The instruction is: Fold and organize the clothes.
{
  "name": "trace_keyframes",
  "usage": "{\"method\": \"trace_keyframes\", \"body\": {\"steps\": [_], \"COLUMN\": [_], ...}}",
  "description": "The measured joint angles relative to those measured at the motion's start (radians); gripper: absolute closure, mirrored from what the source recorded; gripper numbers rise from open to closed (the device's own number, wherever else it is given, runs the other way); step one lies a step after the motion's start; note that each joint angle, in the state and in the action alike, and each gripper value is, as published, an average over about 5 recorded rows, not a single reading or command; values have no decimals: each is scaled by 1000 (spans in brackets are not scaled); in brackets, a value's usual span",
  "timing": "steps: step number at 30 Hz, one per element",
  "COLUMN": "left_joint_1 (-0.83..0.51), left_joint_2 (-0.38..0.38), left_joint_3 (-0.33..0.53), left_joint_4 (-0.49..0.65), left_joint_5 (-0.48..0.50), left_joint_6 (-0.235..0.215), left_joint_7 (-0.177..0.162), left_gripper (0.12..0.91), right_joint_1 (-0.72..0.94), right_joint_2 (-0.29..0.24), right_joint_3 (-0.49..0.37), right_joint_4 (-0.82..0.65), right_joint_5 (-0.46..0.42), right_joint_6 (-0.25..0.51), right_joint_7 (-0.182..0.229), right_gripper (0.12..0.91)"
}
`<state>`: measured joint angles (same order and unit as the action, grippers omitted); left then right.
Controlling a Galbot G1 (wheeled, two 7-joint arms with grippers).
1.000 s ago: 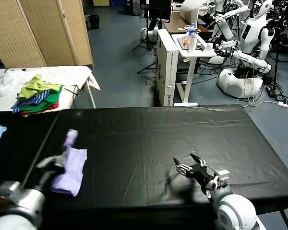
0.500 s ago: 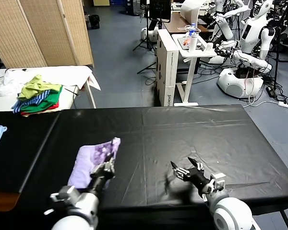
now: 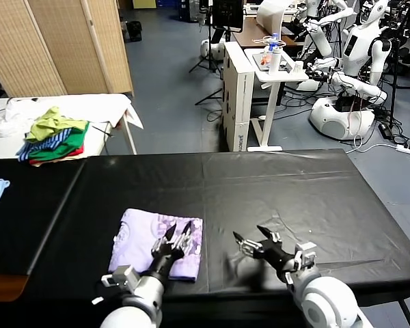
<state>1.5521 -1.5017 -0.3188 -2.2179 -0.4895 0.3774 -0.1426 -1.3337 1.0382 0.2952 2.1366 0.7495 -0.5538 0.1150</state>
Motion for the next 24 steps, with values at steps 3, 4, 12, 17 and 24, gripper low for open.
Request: {"method": "trace_keyframes", "body": {"steps": [3,4,12,17,24], "left_joint_1": [-6,-7,15,31,54], "left_joint_2": [13,20,103,124,132], "left_joint_3": [-20,-30,-118,-151,-187], "left_joint_4": [-11,-14,-26,-26,-30], "left_joint_5": [32,45,89,108,111], "left_joint_6": [-17,-24,-47,-53,-64], "left_joint_7": [25,32,57,61,56], "left_gripper": [163,143,123,123,123], "right_joint_1": [28,38,115,143,159], "right_joint_2": [2,4,49,84,122], "right_joint_3": [-45,-62,-208,-270,-312], "right_joint_4": [-9,-14,-70,-103,-137], "right_joint_5": [39,46,49,36,20], "right_joint_6": [-11,-13,-21,-24,-23], "right_joint_7": [16,21,63,71,71], "right_gripper": [118,118,119,167,468]}}
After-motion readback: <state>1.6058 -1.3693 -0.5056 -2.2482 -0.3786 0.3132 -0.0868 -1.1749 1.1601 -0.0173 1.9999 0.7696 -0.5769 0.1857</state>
